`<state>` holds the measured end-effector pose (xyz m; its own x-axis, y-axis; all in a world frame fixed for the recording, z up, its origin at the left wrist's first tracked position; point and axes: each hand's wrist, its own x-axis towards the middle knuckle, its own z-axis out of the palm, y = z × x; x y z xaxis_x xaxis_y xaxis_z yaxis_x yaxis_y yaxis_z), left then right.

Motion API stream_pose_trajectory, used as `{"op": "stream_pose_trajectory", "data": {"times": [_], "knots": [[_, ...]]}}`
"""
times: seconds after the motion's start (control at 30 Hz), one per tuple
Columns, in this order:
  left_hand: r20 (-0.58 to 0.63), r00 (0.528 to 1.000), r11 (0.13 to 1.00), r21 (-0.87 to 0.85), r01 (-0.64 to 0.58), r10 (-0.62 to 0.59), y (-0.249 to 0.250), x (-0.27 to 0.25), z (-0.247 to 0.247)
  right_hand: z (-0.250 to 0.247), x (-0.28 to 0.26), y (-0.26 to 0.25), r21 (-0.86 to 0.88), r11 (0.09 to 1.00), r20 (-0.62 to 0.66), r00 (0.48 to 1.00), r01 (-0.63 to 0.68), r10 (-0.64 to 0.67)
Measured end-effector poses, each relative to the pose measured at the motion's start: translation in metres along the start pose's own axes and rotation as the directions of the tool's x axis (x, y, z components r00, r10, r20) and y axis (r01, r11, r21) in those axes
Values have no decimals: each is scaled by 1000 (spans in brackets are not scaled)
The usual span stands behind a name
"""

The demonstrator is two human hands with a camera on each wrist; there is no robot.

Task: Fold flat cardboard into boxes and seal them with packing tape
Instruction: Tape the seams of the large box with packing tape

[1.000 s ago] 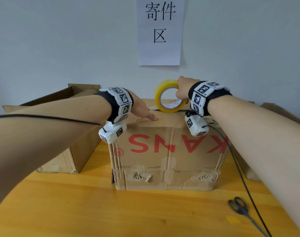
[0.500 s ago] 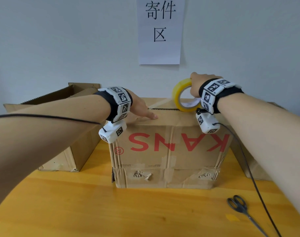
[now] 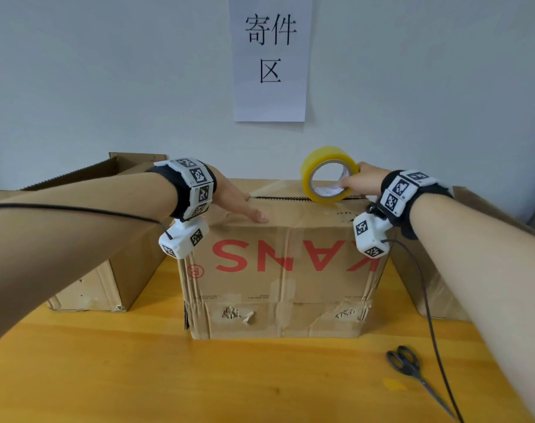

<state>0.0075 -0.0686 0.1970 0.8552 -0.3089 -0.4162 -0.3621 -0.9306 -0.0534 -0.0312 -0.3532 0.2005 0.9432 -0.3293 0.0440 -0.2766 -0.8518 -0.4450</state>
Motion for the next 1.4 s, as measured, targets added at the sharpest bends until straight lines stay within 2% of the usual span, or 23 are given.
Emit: {"op": "stream_pose_trajectory", "data": {"times": [0.1,0.27,0.37,0.5,0.57,0.63,0.7,0.73,0.77,0.83,0.87,0.9,0.93,1.07,1.17,1.27,1.4], "knots": [[21,1000,998,66,-16,14,-2,-8,4,0,-7,2,62,998,12,1000,-3,2],[-104,993,984,175,-40,59,-21,-14,10,-8,-30,-17,-56,997,90,995,-46,50],[-177,984,975,220,8,32,-41,-22,17,-10,-51,-35,-107,994,144,989,-18,33],[-286,958,967,234,99,-29,-56,-32,29,-4,-80,-52,-85,996,171,985,15,0],[-362,928,960,217,179,-91,-59,-38,37,-2,-95,-55,-47,999,165,986,27,-19],[-461,871,957,134,257,-169,-61,-46,44,1,-109,-55,-5,1000,164,986,29,-28],[-552,797,964,-51,261,-245,-64,-52,51,5,-121,-56,45,999,183,983,16,-24],[-558,779,958,-183,222,-287,-63,-56,53,6,-127,-57,61,998,194,981,11,-23],[-519,792,928,-338,157,-323,-62,-57,55,6,-132,-58,68,998,199,980,15,-28],[-341,890,776,-630,21,-301,-49,-67,59,3,-140,-59,69,997,186,981,36,-48],[-261,931,699,-715,-9,-255,-40,-75,59,0,-144,-59,63,997,178,982,52,-63],[-217,955,670,-742,-26,-204,-30,-82,59,-2,-146,-59,55,996,167,983,65,-73],[-194,968,679,-733,-33,-162,-18,-90,59,-3,-148,-58,48,996,156,985,73,-80],[-106,991,773,-634,-8,-76,27,-111,62,-5,-152,-48,42,994,137,985,97,-102],[-71,996,760,-650,-10,-47,49,-122,71,0,-148,-41,67,975,100,970,213,-219],[-79,997,741,-671,-37,-22,63,-135,80,8,-141,-36,246,919,74,940,307,-334],[-138,989,726,-685,-52,-59,65,-135,89,18,-136,-27,480,833,123,919,275,-374]]}}
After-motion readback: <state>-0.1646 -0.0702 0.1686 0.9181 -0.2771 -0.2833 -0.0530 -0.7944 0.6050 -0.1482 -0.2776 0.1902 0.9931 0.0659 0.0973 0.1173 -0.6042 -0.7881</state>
